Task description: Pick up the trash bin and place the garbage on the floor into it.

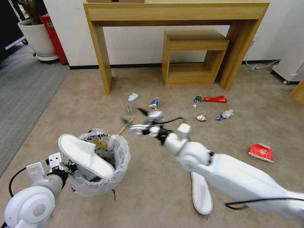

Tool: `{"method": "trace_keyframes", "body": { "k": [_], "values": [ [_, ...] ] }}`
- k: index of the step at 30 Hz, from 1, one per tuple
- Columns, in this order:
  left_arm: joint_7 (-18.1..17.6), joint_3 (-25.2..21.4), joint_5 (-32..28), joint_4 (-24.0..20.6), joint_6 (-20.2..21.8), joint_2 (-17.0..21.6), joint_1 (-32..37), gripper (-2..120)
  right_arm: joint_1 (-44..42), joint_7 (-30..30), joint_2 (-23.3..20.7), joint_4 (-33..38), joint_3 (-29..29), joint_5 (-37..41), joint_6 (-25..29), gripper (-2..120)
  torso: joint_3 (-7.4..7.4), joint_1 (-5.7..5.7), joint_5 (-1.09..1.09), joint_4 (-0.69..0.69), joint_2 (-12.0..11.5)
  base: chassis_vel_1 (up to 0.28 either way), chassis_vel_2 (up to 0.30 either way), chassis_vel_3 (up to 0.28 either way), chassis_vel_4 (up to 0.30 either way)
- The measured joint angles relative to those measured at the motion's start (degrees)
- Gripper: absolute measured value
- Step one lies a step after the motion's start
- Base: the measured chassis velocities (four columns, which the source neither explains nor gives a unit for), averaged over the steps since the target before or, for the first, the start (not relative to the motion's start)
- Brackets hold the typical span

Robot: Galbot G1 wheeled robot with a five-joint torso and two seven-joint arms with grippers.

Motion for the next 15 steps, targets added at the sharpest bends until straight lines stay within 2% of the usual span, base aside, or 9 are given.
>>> {"method": "trace_keyframes", "body": {
  "k": [1,3,4,7,8,11,12,15],
  "values": [
    [0.0,0.0,0.0,0.0,0.0,0.0,0.0,0,0.0,0.0,0.0,0.0,0.0,0.0,0.0,100,0.00,0.00,0.00,0.00,0.0,0.000,0.000,0.000,0.000],
    [0.0,0.2,0.1,0.1,0.0,0.0,-0.1,0,-5.9,3.6,-4.7,2.2,6.3,2.0,-3.5,100,0.00,0.00,-0.01,-0.01,0.0,0.000,0.000,0.000,0.000],
    [0.0,0.2,0.1,0.1,0.0,0.0,-0.1,0,-5.9,3.6,-4.7,2.2,6.3,2.0,-3.5,100,0.00,0.00,-0.01,-0.01,0.0,0.000,0.000,0.000,0.000],
    [0.1,0.2,0.1,0.4,0.0,0.1,-0.2,0,-14.3,11.7,-10.1,5.2,12.7,6.4,-9.1,98,0.00,0.00,0.00,-0.01,0.0,0.000,0.000,0.000,0.000],
    [0.1,0.2,0.1,0.4,0.0,0.1,-0.2,0,-14.3,11.7,-10.1,5.2,12.7,6.4,-9.1,98,0.00,0.00,0.00,-0.01,0.0,0.000,0.000,0.000,0.000],
    [0.1,0.3,0.2,0.6,0.0,0.1,-0.4,0,-19.5,19.8,-13.0,7.7,16.8,10.8,-15.1,99,-0.01,0.00,0.00,0.01,0.0,0.000,0.000,0.000,0.000],
    [0.1,0.3,0.2,0.6,0.0,0.1,-0.4,0,-19.5,19.8,-13.0,7.7,16.8,10.8,-15.1,99,-0.01,0.00,0.00,0.01,0.0,0.000,0.000,0.000,0.000],
    [0.2,0.3,0.2,0.8,-0.1,0.0,-0.4,0,-22.1,25.3,-14.5,9.0,18.4,14.7,-19.9,100,0.00,0.00,-0.02,0.02,0.0,0.000,0.000,0.000,0.000]
  ]
}}
